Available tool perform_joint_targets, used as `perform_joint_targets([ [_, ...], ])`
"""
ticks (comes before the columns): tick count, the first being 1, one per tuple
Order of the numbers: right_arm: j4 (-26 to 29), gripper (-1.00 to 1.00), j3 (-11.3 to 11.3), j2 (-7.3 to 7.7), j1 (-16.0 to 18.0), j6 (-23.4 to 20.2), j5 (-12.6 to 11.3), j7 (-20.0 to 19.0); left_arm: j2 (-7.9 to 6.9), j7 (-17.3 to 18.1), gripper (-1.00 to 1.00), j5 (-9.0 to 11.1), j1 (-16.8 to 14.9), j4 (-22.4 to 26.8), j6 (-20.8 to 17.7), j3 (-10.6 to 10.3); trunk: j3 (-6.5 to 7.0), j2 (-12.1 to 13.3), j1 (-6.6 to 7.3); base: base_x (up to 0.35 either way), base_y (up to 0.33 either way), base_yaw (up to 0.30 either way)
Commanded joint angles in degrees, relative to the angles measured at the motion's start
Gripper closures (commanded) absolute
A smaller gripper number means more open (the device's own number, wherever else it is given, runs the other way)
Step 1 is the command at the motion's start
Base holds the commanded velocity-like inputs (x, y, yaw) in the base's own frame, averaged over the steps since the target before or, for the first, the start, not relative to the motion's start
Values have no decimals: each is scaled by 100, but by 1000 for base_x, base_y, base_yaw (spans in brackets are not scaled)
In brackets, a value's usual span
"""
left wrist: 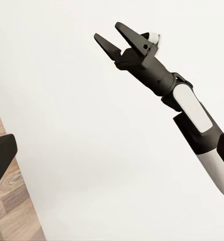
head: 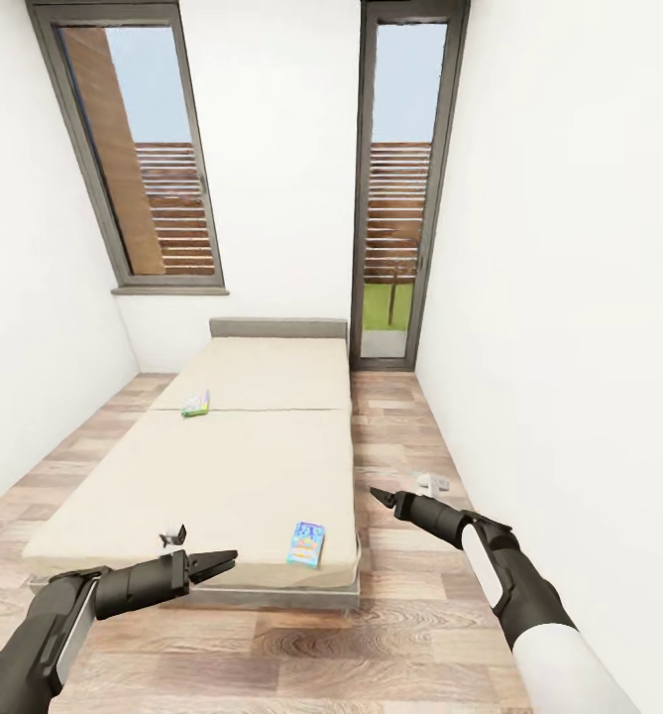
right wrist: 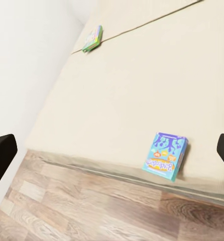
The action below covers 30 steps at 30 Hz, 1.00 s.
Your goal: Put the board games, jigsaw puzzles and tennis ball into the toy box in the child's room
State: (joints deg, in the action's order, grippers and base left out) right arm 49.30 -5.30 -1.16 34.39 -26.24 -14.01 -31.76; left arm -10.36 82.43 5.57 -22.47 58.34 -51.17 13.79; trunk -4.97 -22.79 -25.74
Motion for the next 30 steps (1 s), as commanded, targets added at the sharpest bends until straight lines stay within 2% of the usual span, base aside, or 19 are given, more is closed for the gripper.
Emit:
perform_joint_targets([
  [1,1,-100,-23,-7,6,-48,-34,-14,-2,13,-100,7,-3,2,-60,0,-9,-13,-4,0,6,-137],
  [12,7,-100,-8,-7,6,-47,-30,-2,-1,-347,-100,13,-3,-2,-60,12,0,-13,-4,0,1,-29],
  [13,4,-100,-10,-7,6,-48,-31,-5,-1,-722,-100,15,-6,-45,-60,16,0,-13,-4,0,0,0],
  [14,5,-100,-11,-7,6,-48,-31,-5,1,-812,-100,17,-9,-81,-60,17,0,-13,-4,0,0,0],
  [17,9,-100,-14,-7,6,-48,-31,-17,8,-1460,-100,33,-52,-544,-36,18,0,-13,-4,0,0,0],
  [19,14,-100,-14,-7,6,-48,-31,-19,13,-1703,-100,41,-66,-729,19,18,0,-13,-4,0,0,0],
  [21,31,-100,-15,-5,6,-48,-32,-23,38,-2217,-100,63,-89,-1044,250,21,0,-13,-4,0,0,0],
  [22,34,-100,-15,-6,6,-48,-32,-23,49,-2348,-100,69,-93,-1109,318,22,0,-13,-4,0,0,0],
  [26,55,-100,-15,-7,6,-58,-32,-34,233,-3144,-100,87,-105,-1393,647,26,0,-13,-4,0,0,0],
  [28,65,-100,-15,-2,6,-71,-32,-43,419,-3663,-100,90,-107,-1476,812,26,0,-13,-4,0,0,0],
  [30,70,-100,-12,0,6,-85,-32,-44,501,-3932,-100,91,-108,-1506,924,26,0,-13,-4,0,0,0],
])
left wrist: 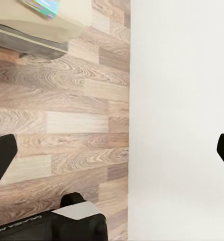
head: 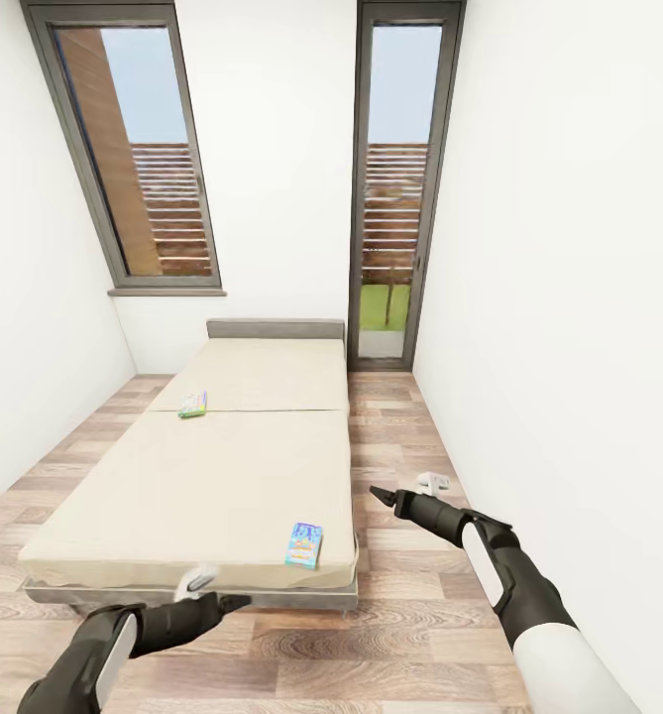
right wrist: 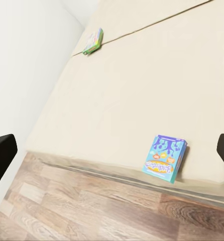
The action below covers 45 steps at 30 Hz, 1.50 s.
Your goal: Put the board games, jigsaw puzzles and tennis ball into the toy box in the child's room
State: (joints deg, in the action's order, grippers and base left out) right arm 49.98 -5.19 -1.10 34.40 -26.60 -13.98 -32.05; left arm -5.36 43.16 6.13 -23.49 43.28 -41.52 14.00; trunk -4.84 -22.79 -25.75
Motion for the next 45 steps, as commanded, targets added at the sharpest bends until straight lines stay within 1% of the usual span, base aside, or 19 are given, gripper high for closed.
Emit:
perform_joint_targets([
  [1,11,-100,-23,-5,5,-70,-35,-16,71,-276,-100,39,-5,-30,97,7,-13,-13,-4,0,0,0],
  [5,144,-100,-29,-1,5,-153,-35,-24,193,-984,-100,70,-6,-161,484,7,-13,-13,-4,0,0,0],
  [6,398,-100,-38,2,-35,-379,-156,-34,299,-1411,-100,251,-6,-252,704,7,-13,-13,-4,0,0,0],
  [8,442,-100,-26,-4,-66,-439,-262,-31,332,-1533,-100,304,-6,-277,837,5,-13,-13,-4,0,0,0],
  [9,476,-100,-6,-9,-88,-478,-354,-20,370,-1672,-100,338,-6,-310,1012,2,-13,-13,-4,0,0,0],
  [11,510,-100,18,-30,-102,-510,-412,-8,408,-1835,-100,360,-6,-362,1206,1,-13,-13,-4,0,0,0],
  [13,635,-100,54,-97,-116,-571,-466,6,462,-2208,-100,387,-6,-553,1610,-1,-13,-13,-4,0,0,0],
  [15,732,-100,65,-100,-123,-598,-511,7,500,-2438,-100,393,-6,-703,1916,-3,-13,-13,-4,0,0,0],
  [17,790,-100,63,-98,-129,-612,-543,4,599,-2576,-100,391,-6,-799,2191,-10,-13,-13,-4,0,0,0],
  [19,826,-100,64,-119,-132,-619,-557,5,713,-2647,-100,390,-8,-853,2368,-21,-13,-13,-4,0,0,0],
  [21,845,-100,71,-139,-134,-623,-564,11,776,-2681,-100,388,-7,-881,2458,-29,-13,-13,-4,0,0,0],
  [24,857,-100,80,-163,-135,-620,-563,18,818,-2702,-100,391,-6,-898,2514,-25,-13,-13,-4,0,0,0],
  [31,863,-100,87,-177,-135,-624,-568,23,834,-2660,-100,425,-6,-907,2531,-4,-13,-13,-4,0,0,0],
  [34,864,-100,88,-179,-135,-625,-570,20,833,-2652,-100,534,-6,-909,2510,2,-13,-13,-4,0,0,0],
  [38,868,-100,88,-179,-135,-633,-571,16,817,-2650,-100,934,-6,-909,2469,11,-13,-13,-4,0,0,0],
  [39,870,-100,90,-180,-135,-645,-571,16,806,-2650,-100,1167,-6,-909,2438,19,-13,-13,-4,0,0,0],
  [42,872,-100,93,-180,-135,-662,-571,15,788,-2645,-100,1541,-6,-909,2337,24,-13,-13,-4,0,0,0],
  [43,872,-100,95,-180,-135,-670,-571,15,778,-2642,-100,1780,-6,-911,2197,24,-13,-13,-4,0,0,0],
  [45,874,-100,97,-180,-135,-677,-571,15,758,-2639,-100,1991,-6,-910,1985,27,-13,-13,-4,0,0,0],
])
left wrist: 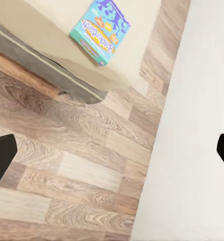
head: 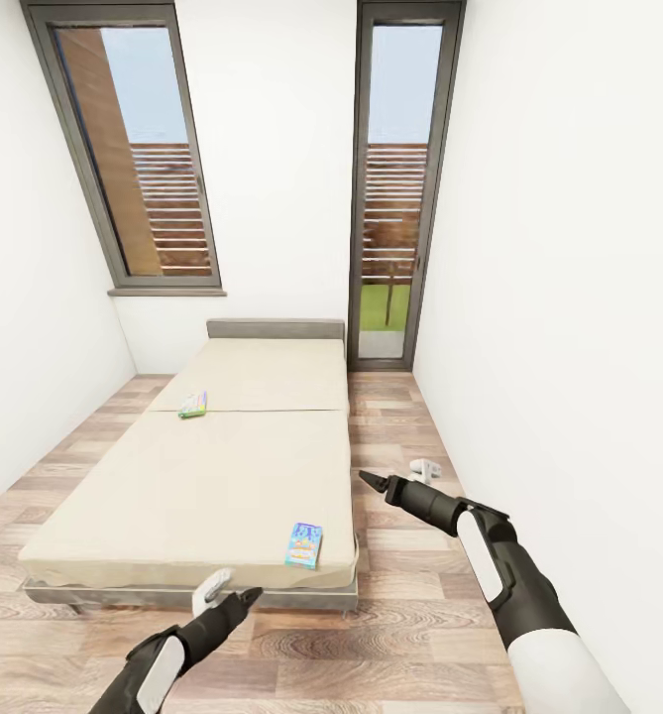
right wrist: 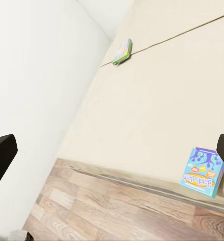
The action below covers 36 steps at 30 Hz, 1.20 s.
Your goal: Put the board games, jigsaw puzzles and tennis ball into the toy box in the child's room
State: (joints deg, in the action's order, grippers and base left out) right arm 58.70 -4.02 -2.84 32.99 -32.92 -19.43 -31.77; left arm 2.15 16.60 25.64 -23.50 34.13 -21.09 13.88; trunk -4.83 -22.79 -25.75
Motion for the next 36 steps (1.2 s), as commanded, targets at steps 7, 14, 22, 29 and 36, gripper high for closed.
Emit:
perform_joint_targets([
  [7,178,-100,-18,-2,-20,-164,-26,-16,-325,40,-100,884,-5,6,-1110,72,-13,-13,-4,0,0,0],
  [14,484,-100,-27,10,-160,-290,-26,-21,-384,65,-100,1301,-5,6,-1227,79,-49,-93,-48,0,0,0],
  [22,1338,-100,-9,-4,-497,-635,-28,-22,-395,64,-100,1352,-6,4,-1255,80,-193,-414,-223,0,0,0],
  [29,2148,-100,0,-40,-838,-1010,-29,-22,-416,63,-100,1355,-5,6,-1257,87,-318,-695,-377,0,0,0],
  [36,2277,-100,0,-64,-893,-1067,-31,-34,-440,71,-100,1362,-7,6,-1258,90,-444,-976,-531,0,0,0],
])
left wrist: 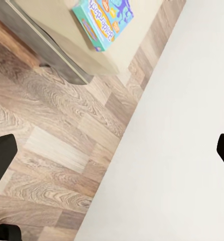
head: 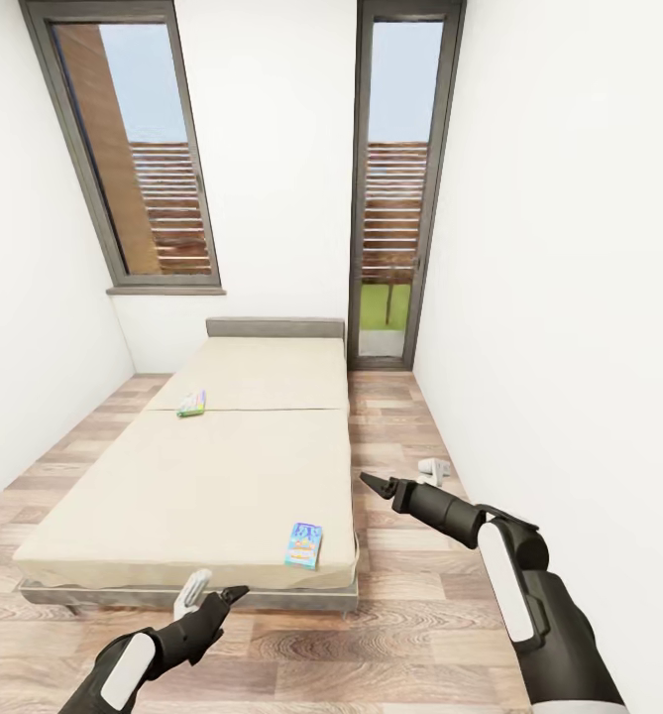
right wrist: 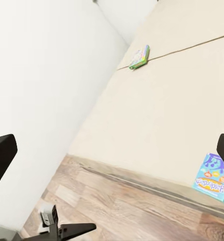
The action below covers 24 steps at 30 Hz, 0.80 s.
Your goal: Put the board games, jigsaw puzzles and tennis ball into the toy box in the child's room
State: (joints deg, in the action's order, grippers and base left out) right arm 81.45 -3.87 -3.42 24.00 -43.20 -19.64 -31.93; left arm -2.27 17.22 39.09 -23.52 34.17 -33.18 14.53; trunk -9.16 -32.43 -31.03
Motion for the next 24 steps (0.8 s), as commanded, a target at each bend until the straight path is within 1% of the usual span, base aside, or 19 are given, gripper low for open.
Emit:
perform_joint_targets([
  [1,12,-100,-16,-7,3,-46,-10,-29,1,11,-100,19,-4,4,-48,28,-29,-51,-25,0,0,0],
  [4,58,-100,-14,-9,-8,-58,-9,-41,-27,15,-100,20,-4,11,-48,30,-83,-172,-91,0,0,0],
  [5,167,-100,-9,-11,-46,-62,-12,-46,-56,17,-100,20,-4,15,-53,31,-101,-212,-113,0,0,0],
  [11,483,-100,-1,-24,-259,-74,-14,-50,-86,61,-100,20,-3,19,-62,32,-208,-452,-244,0,0,0],
  [24,546,-100,0,-64,-308,-75,-14,-50,-89,119,-100,23,-4,28,-94,36,-442,-974,-530,0,0,0],
])
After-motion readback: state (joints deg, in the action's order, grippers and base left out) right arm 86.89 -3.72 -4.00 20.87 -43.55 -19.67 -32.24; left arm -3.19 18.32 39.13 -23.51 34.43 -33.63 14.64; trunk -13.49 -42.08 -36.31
